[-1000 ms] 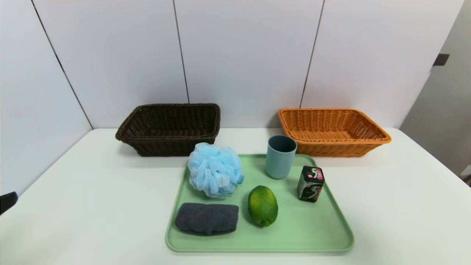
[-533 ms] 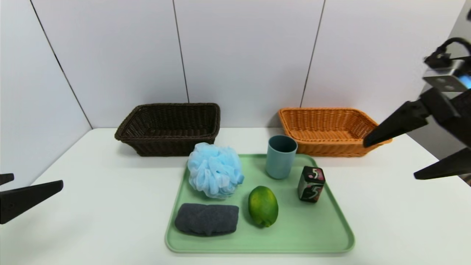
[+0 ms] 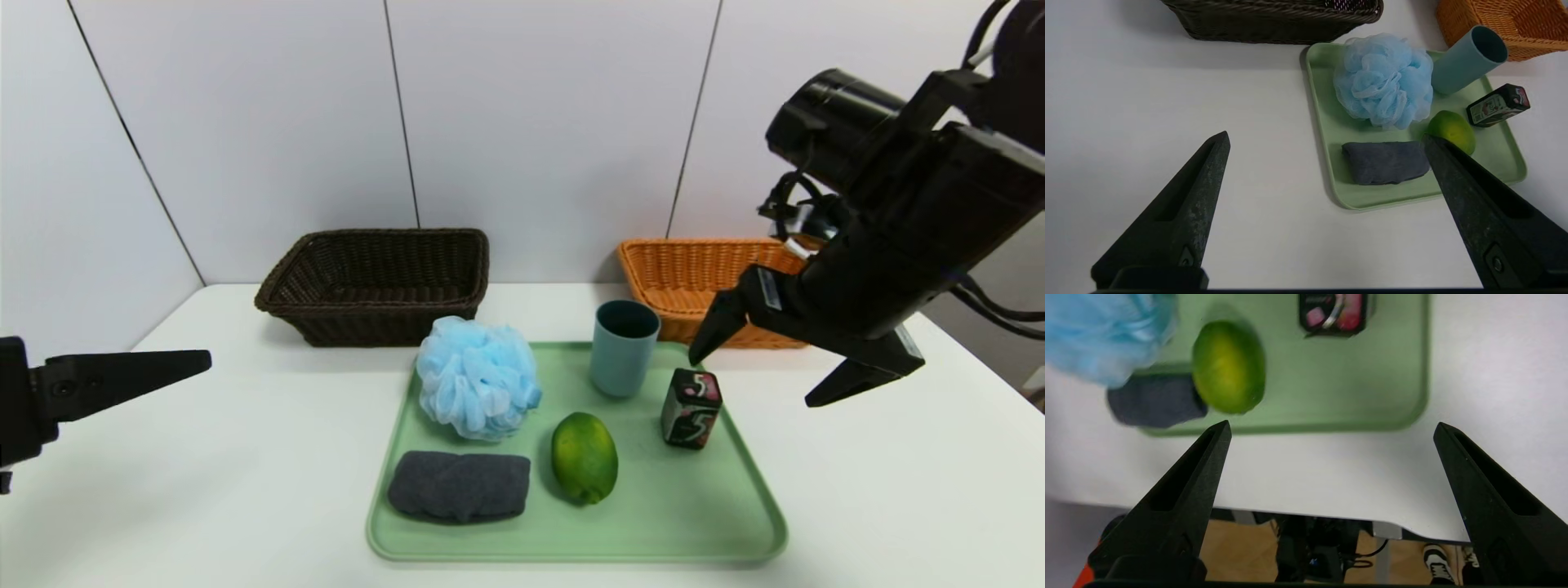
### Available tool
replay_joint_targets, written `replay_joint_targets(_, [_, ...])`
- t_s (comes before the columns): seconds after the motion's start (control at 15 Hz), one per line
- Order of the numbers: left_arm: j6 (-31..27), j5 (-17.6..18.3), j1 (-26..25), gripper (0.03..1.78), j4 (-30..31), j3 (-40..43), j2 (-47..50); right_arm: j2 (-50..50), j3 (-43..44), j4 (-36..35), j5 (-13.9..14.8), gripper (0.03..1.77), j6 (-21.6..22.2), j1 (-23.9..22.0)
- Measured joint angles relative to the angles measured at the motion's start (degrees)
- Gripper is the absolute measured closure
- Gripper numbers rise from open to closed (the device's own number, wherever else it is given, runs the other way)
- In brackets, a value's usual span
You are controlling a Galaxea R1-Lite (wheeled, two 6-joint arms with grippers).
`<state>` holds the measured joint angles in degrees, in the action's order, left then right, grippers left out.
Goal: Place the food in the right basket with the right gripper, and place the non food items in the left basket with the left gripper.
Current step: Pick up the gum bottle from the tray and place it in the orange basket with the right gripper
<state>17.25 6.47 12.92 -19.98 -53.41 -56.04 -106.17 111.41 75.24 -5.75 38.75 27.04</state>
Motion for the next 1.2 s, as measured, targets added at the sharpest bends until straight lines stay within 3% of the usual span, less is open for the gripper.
replay_joint_targets(0.27, [0.22,-3.58,2.36,0.12,0.17,-0.63,-3.38,-5.16,0.11,-0.52,7.49,0.09,-0.39,0.49])
replay_joint_targets(0.47, [0.22,-3.61,3.44,0.12,0.24,-0.61,-4.18,-7.97,0.13,-3.68,7.79,0.09,-0.41,0.61])
replay_joint_targets(1.2, [0.11,-3.67,3.61,0.12,-0.22,-0.32,-2.80,-13.51,0.13,-4.63,7.51,0.09,0.09,0.72])
